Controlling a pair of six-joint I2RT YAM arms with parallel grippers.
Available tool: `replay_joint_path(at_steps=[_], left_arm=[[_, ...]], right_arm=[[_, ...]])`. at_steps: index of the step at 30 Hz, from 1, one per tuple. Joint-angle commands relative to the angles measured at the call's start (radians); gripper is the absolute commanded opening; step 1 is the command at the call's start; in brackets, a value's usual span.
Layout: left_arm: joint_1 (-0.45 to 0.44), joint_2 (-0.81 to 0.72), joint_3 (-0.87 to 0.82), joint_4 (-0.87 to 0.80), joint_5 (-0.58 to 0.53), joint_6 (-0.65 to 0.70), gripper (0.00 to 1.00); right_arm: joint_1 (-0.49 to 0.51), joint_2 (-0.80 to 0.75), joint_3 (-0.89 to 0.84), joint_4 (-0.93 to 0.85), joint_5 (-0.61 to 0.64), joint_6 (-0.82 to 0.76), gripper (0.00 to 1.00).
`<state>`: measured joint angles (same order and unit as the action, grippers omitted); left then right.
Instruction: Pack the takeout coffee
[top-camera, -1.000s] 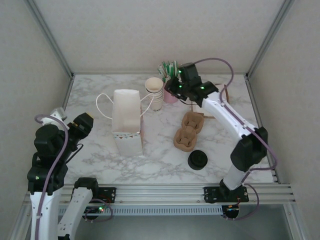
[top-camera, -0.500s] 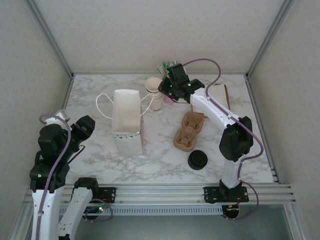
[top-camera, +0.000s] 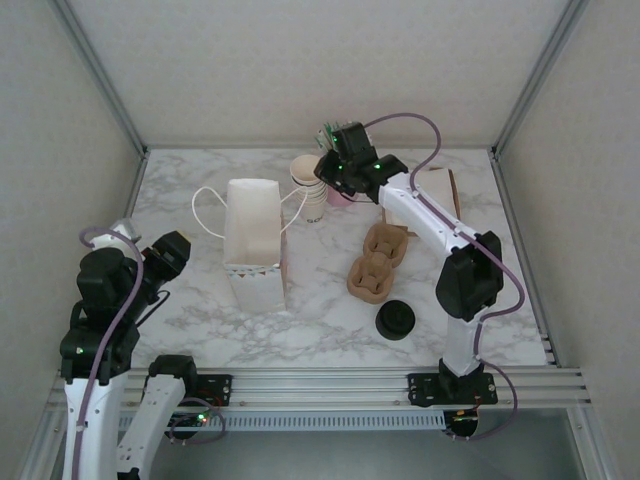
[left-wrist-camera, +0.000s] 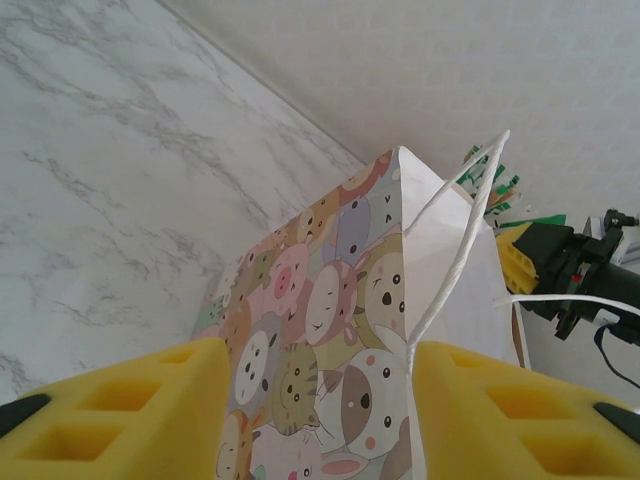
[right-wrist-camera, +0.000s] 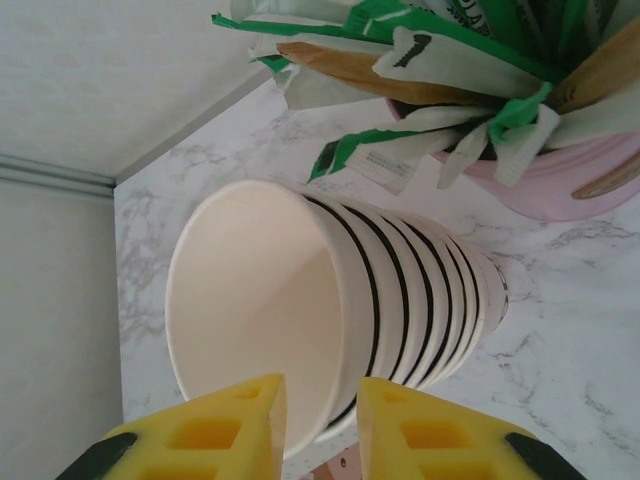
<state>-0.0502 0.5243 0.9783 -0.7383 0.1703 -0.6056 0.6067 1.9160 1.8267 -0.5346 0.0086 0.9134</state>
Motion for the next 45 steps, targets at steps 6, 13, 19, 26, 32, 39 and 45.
replay_joint_path(at_steps=[6, 13, 19, 26, 32, 39, 45], left_arm=[[0.007, -0.001, -0.007, -0.013, -0.025, 0.020, 0.51], [0.007, -0.007, -0.007, -0.018, -0.036, 0.021, 0.49], [0.007, -0.012, -0.007, -0.020, -0.043, 0.018, 0.49], [0.007, -0.017, -0.010, -0.020, -0.052, 0.017, 0.49], [0.007, -0.015, -0.012, -0.018, -0.057, 0.017, 0.48], [0.007, -0.016, -0.029, -0.002, -0.082, 0.005, 0.48], [0.007, -0.033, -0.069, 0.037, -0.111, -0.032, 0.47]], right_arm=[[0.009, 0.060, 0.072, -0.035, 0.043, 0.015, 0.24], [0.009, 0.059, 0.083, -0.053, 0.053, 0.019, 0.14], [0.009, 0.058, 0.112, -0.087, 0.059, 0.015, 0.05], [0.010, 0.049, 0.164, -0.120, 0.044, 0.015, 0.02], [0.010, 0.021, 0.226, -0.146, 0.028, 0.001, 0.00], [0.015, -0.088, 0.266, -0.169, 0.011, -0.020, 0.00], [0.021, -0.286, 0.156, -0.177, 0.060, -0.050, 0.00]])
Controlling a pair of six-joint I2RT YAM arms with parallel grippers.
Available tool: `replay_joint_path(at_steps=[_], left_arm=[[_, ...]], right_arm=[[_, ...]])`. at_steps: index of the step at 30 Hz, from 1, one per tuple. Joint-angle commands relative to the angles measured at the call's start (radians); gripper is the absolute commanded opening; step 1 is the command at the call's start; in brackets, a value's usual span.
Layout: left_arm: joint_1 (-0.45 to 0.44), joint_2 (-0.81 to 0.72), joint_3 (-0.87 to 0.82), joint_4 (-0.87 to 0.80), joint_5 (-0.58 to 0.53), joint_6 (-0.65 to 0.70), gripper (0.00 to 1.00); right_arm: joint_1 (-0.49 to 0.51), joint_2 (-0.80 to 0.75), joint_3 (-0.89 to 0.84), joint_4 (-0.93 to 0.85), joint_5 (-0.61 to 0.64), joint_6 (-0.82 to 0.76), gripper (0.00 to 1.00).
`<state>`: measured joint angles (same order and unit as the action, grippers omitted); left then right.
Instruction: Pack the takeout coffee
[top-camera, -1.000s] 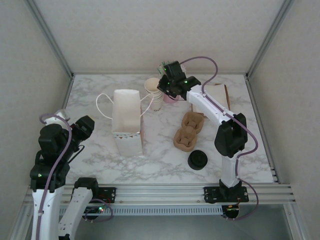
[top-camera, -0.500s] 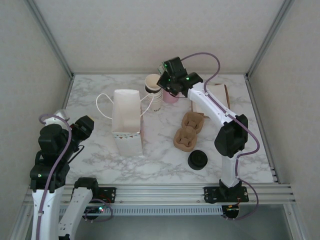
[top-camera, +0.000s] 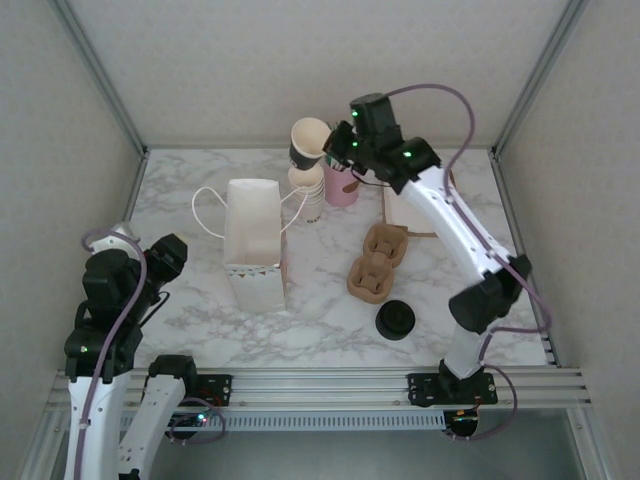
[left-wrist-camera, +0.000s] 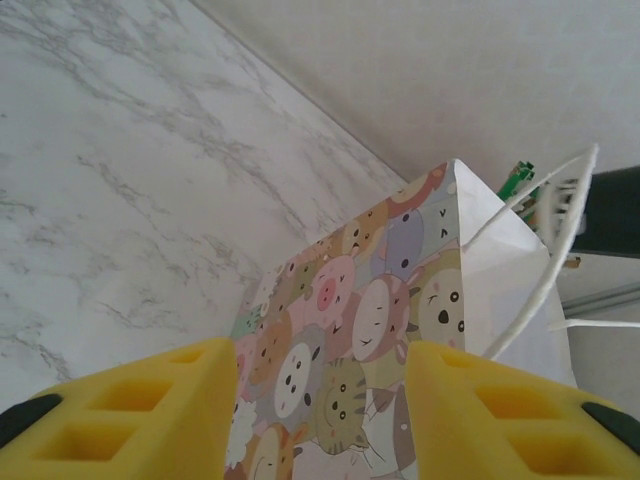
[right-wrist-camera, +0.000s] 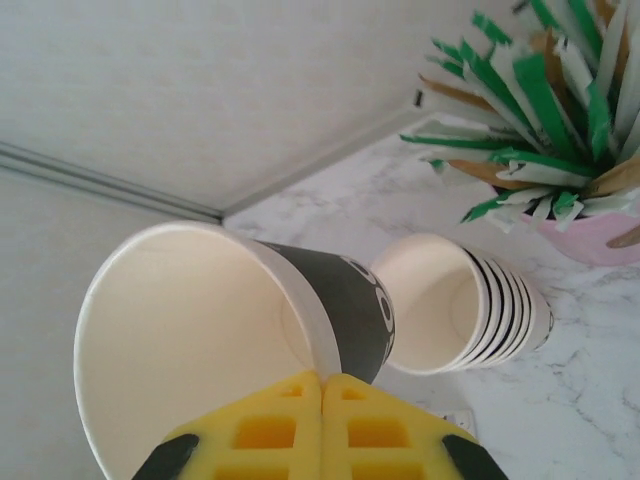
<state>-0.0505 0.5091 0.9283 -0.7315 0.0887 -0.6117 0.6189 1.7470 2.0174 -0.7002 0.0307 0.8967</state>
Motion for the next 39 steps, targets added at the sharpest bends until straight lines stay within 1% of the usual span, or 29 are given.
replay_joint_path(at_steps=[1, 8, 11, 15, 19, 21, 26, 29, 32, 36, 39], left_arm=[[0.007, -0.019, -0.025, 0.038, -0.033, -0.032, 0.47], [0.008, -0.034, -0.056, 0.043, -0.081, -0.074, 0.47], [0.008, -0.045, -0.075, 0.048, -0.102, -0.101, 0.46], [0.008, -0.068, -0.107, 0.055, -0.124, -0.145, 0.45], [0.008, -0.084, -0.136, 0.055, -0.131, -0.170, 0.45], [0.008, -0.087, -0.137, 0.037, -0.135, -0.169, 0.45], [0.008, -0.112, -0.154, 0.004, -0.164, -0.175, 0.45], [0.008, -0.124, -0.167, 0.006, -0.155, -0.182, 0.45], [0.008, -0.124, -0.172, -0.002, -0.155, -0.181, 0.46], [0.008, -0.126, -0.181, -0.012, -0.153, -0.178, 0.45], [0.008, -0.130, -0.189, -0.014, -0.154, -0.178, 0.45]], right_arm=[[0.008, -0.159, -0.069, -0.016, 0.051, -0.040, 0.00], [0.010, -0.447, -0.386, -0.061, 0.139, -0.051, 0.00], [0.013, -0.526, -0.495, -0.115, 0.143, -0.048, 0.00], [0.024, -0.583, -0.622, -0.119, 0.113, -0.060, 0.00], [0.065, -0.576, -0.717, -0.054, 0.053, -0.105, 0.00], [0.093, -0.559, -0.751, -0.025, 0.042, -0.116, 0.00], [0.123, -0.509, -0.830, 0.079, -0.024, -0.095, 0.00], [0.152, -0.458, -0.841, 0.086, -0.015, -0.083, 0.00], [0.159, -0.403, -0.854, 0.103, -0.006, -0.078, 0.00], [0.160, -0.318, -0.835, 0.084, -0.001, -0.079, 0.00], [0.163, -0.287, -0.842, 0.084, 0.016, -0.085, 0.00]])
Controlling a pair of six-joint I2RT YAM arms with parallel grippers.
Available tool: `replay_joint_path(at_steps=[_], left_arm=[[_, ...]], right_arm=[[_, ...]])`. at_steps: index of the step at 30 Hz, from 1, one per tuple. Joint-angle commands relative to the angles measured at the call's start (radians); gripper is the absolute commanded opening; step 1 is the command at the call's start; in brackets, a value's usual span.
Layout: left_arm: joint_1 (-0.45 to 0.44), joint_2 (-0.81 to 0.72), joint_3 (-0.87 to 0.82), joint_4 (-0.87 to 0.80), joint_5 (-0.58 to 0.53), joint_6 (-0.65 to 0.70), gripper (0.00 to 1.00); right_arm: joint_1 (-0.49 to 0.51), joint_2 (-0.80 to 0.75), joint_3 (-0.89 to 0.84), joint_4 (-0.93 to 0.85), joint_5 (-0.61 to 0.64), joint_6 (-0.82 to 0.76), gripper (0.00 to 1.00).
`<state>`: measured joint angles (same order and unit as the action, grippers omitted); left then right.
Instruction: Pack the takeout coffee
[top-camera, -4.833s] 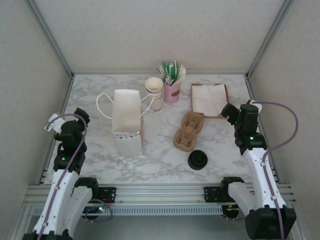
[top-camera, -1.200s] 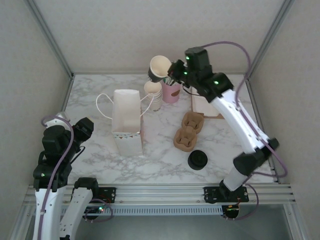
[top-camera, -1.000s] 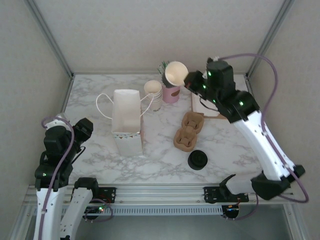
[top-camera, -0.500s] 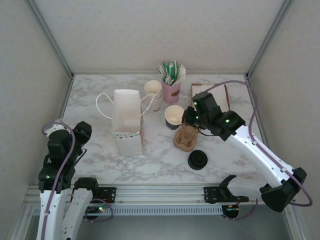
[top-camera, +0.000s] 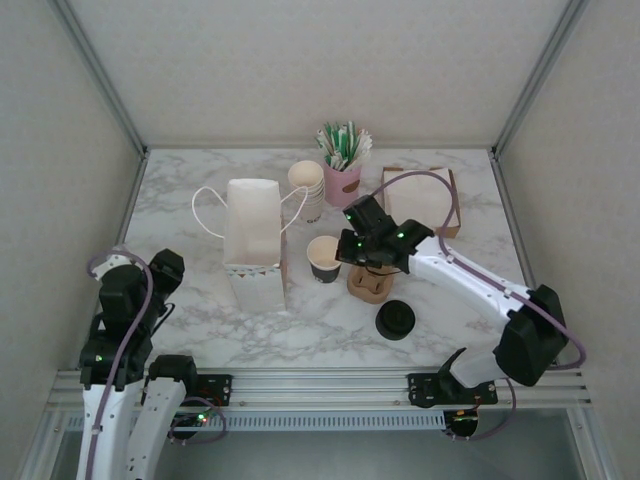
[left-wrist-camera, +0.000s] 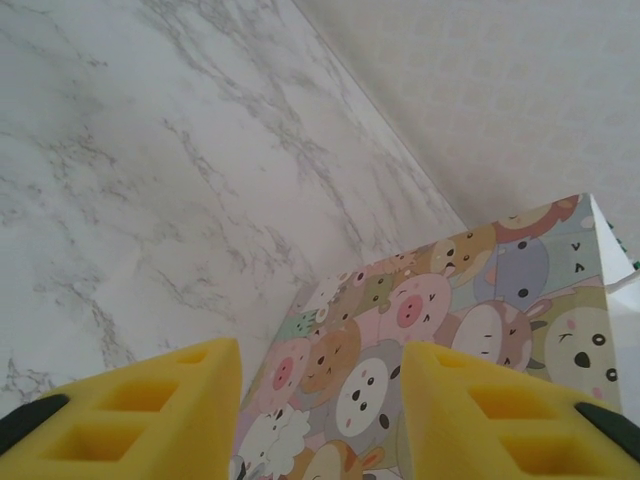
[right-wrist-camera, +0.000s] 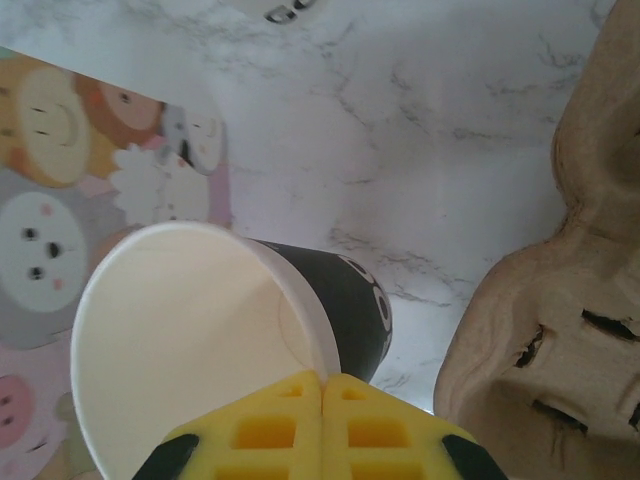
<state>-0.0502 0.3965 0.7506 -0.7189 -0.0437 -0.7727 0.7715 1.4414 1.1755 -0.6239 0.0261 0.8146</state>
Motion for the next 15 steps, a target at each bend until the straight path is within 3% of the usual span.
replay_joint_path(at_steps=[1, 15], left_arm=[[0.007, -0.020, -0.013, -0.025, -0.022, -0.018, 0.45], [0.008, -0.023, -0.042, -0.020, -0.025, -0.019, 0.46]], right_arm=[[0.010, 0.025, -0.003, 0.006, 0.029, -0.004, 0.00], [0.012, 0.097, -0.023, -0.005, 0.045, -0.006, 0.00]])
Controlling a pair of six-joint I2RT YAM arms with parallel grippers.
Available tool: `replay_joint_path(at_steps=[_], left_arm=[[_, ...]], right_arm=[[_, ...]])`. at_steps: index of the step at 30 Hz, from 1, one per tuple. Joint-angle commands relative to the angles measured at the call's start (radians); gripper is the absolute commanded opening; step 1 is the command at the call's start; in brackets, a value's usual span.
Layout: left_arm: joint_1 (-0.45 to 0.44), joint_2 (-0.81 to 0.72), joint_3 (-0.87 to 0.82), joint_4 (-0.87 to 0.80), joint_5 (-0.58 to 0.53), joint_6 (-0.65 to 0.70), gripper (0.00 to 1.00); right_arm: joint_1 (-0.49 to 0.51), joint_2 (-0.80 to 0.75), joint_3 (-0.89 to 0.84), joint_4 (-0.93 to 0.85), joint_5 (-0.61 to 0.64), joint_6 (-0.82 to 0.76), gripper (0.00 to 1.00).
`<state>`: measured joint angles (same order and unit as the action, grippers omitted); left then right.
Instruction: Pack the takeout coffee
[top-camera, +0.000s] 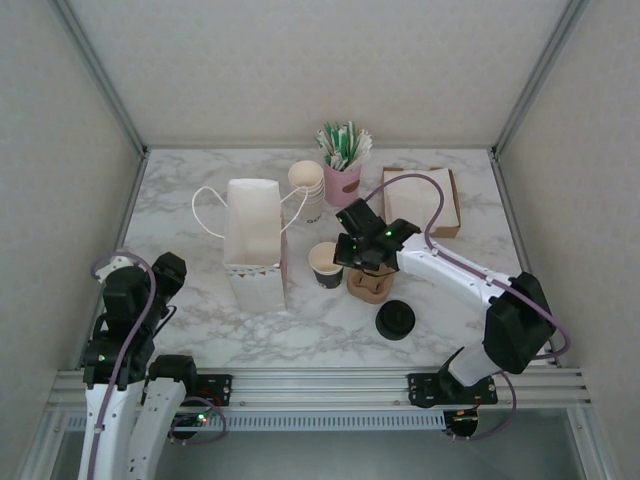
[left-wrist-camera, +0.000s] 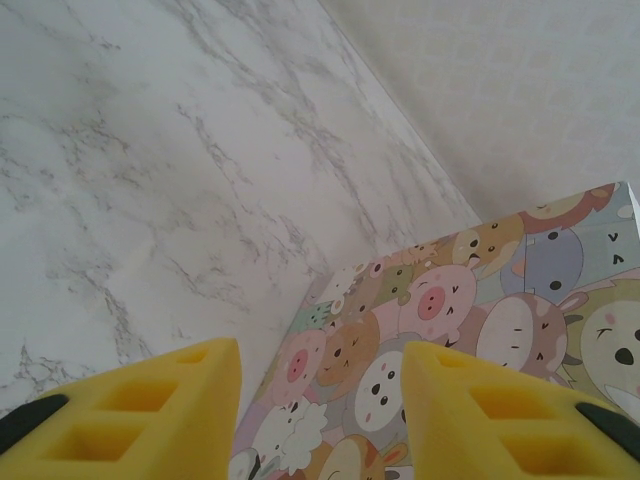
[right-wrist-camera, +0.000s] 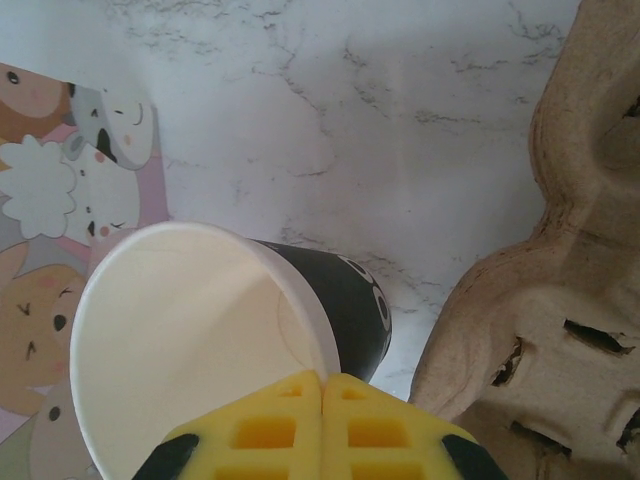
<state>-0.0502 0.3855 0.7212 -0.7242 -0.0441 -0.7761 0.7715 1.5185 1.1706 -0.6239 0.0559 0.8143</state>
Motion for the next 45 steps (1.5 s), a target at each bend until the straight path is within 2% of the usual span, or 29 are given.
replay_joint_path(at_steps=[1, 8, 15, 18, 21, 25, 29, 33, 36, 41, 45], left_arm=[[0.008, -0.010, -0.012, -0.015, -0.025, -0.016, 0.46], [0.008, -0.010, -0.017, -0.015, -0.025, -0.016, 0.46], [0.007, -0.012, -0.025, -0.010, -0.009, -0.021, 0.45], [0.008, -0.012, -0.022, -0.011, -0.003, -0.023, 0.45], [0.007, -0.015, -0.020, -0.017, -0.012, -0.017, 0.45], [0.008, -0.017, -0.023, -0.011, -0.014, -0.021, 0.46], [0.007, -0.014, -0.025, -0.008, -0.015, -0.019, 0.46], [0.007, -0.014, -0.020, -0.016, -0.026, -0.015, 0.49], [0.007, -0.014, -0.022, -0.019, -0.033, -0.012, 0.51], [0.007, -0.015, -0.031, -0.026, -0.045, -0.003, 0.52], [0.007, -0.017, -0.041, -0.035, -0.044, -0.003, 0.53]], right_arm=[[0.014, 0.025, -0.016, -0.007, 0.013, -0.007, 0.02], [0.019, 0.032, -0.023, 0.012, 0.012, -0.012, 0.08], [0.021, 0.057, -0.038, 0.067, -0.014, 0.015, 0.05], [0.033, 0.064, -0.029, 0.070, -0.002, 0.016, 0.08], [0.049, 0.058, -0.011, 0.036, 0.028, 0.000, 0.16], [0.063, 0.022, 0.002, 0.003, 0.057, -0.015, 0.36], [0.067, -0.023, 0.029, -0.045, 0.067, -0.025, 0.49], [0.076, -0.109, 0.065, -0.152, 0.112, -0.039, 0.59], [0.077, -0.205, 0.061, -0.259, 0.150, -0.032, 0.72], [0.076, -0.375, -0.001, -0.453, 0.231, 0.033, 0.80], [0.076, -0.478, -0.104, -0.506, 0.216, 0.097, 0.82]])
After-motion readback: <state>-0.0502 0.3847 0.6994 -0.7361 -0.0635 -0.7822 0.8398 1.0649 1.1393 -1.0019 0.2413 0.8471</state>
